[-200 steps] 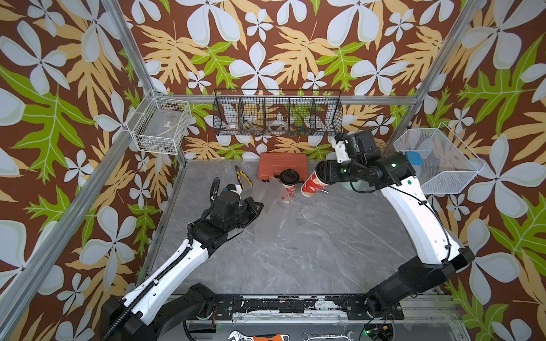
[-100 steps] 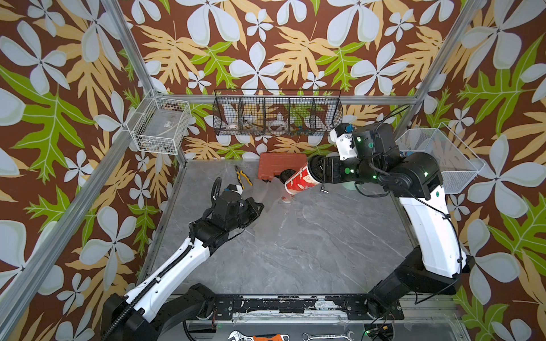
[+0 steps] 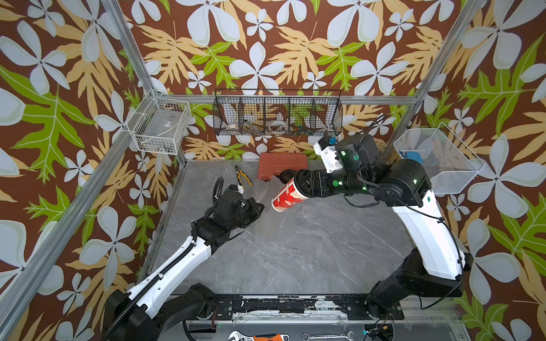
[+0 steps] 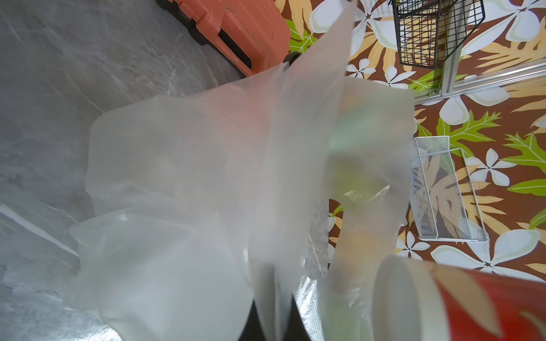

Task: Pack milk tea into plastic carrier bags
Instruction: Place the milk tea cup in the plastic carrier bag.

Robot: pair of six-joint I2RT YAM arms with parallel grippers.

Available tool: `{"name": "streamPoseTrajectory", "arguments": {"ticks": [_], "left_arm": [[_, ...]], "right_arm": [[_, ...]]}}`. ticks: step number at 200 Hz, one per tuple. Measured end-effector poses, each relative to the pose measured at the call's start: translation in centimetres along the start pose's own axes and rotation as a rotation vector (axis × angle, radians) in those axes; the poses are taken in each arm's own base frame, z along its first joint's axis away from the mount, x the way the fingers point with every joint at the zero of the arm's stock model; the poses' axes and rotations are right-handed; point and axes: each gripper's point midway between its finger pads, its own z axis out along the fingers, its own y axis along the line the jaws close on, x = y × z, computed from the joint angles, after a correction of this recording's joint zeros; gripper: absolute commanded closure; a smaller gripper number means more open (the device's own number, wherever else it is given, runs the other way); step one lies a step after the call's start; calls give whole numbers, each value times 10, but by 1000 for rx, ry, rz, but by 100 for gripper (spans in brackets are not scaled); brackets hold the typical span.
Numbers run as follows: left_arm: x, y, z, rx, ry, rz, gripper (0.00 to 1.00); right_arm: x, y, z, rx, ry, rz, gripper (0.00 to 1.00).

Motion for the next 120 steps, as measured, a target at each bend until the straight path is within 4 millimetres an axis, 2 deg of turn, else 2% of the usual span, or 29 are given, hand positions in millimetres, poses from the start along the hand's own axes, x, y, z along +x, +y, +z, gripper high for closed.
{"name": "streamPoseTrajectory", "arguments": {"ticks": [65, 120], "left_arm": [[-4, -4, -6, 9, -21, 3, 100], [-4, -6, -11, 21, -28, 7, 100]], "right_arm": [[30, 1, 35, -21, 84, 34, 47], [38, 2, 59, -32, 106, 44, 48]]}}
